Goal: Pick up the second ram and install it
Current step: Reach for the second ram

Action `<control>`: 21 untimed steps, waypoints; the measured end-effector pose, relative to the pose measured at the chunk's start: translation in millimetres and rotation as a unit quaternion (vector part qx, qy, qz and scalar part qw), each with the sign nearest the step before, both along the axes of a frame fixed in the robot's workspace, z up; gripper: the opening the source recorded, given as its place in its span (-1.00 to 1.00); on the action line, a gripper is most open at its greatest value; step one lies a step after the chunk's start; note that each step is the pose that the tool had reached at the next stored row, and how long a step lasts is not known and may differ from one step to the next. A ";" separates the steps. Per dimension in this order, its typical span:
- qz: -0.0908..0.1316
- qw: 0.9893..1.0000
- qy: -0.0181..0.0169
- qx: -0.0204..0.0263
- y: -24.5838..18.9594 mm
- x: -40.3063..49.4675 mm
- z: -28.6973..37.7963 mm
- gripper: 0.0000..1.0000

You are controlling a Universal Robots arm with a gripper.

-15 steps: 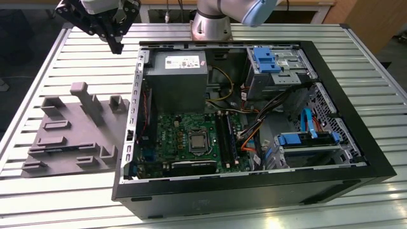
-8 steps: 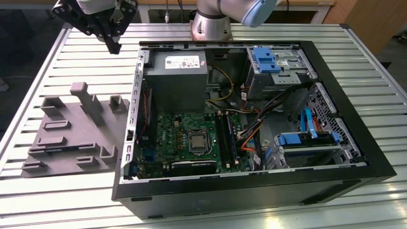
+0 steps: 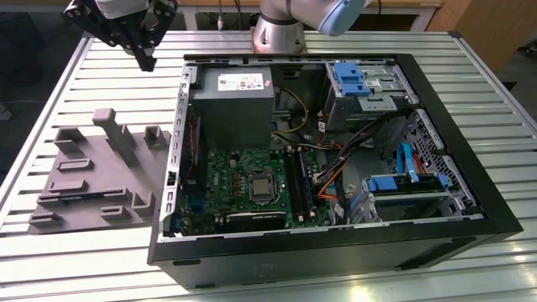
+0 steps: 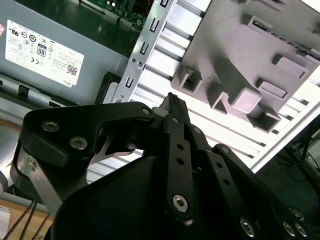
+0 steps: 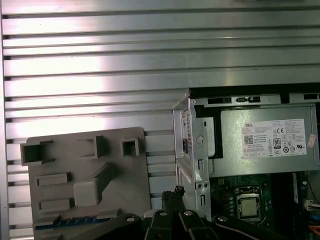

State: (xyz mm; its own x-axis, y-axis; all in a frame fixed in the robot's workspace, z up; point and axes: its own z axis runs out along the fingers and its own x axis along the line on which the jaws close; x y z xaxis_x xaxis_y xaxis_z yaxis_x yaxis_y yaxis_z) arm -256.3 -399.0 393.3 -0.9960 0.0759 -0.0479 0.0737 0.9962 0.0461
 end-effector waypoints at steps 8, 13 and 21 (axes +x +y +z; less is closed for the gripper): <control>0.000 1.000 -0.001 0.000 0.0 -5.5 0.0 -0.79; 0.000 1.000 -0.001 0.000 0.0 -8.9 0.0 -0.79; 0.000 1.000 -0.001 0.000 0.0 -14.7 0.0 -0.79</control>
